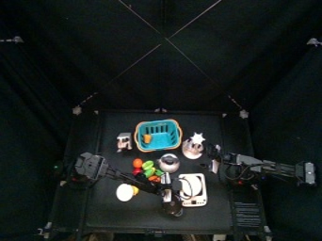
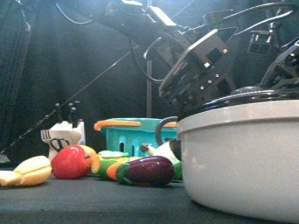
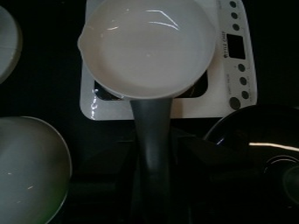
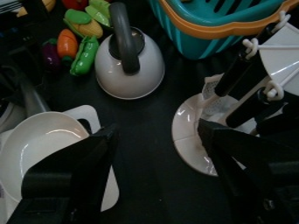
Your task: Place pan onto stove
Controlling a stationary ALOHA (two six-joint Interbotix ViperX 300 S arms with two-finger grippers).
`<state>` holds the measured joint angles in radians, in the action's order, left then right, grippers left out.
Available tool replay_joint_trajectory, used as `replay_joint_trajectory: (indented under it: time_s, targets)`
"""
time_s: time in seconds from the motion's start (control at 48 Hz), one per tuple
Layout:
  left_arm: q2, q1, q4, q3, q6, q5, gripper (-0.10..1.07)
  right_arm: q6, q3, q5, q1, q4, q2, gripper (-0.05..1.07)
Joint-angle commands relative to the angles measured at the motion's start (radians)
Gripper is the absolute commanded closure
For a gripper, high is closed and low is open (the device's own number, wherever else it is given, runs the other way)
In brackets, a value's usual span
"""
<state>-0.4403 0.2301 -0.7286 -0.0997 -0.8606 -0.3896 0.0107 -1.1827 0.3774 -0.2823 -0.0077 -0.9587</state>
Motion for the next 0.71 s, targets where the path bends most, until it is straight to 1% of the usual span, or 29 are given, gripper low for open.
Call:
replay_joint_trajectory:
  time_s: [0.0, 0.167, 0.458, 0.688]
  targets:
    - [0.025, -0.005, -0.005, 0.018, 0.002, 0.008, 0.18, -0.002, 0.018, -0.005, -0.003, 0.002, 0.005, 0.01]
    - [0.035, -0.005, -0.006, 0.018, 0.002, 0.005, 0.14, -0.006, 0.018, -0.005, -0.003, -0.002, 0.005, 0.01]
    - [0.066, -0.005, -0.032, 0.017, 0.0, 0.002, 0.14, -0.002, 0.02, -0.005, -0.005, -0.011, 0.005, 0.01]
    - [0.114, -0.005, -0.086, 0.011, -0.002, 0.002, 0.14, 0.0, 0.02, -0.005, -0.003, -0.011, 0.005, 0.01]
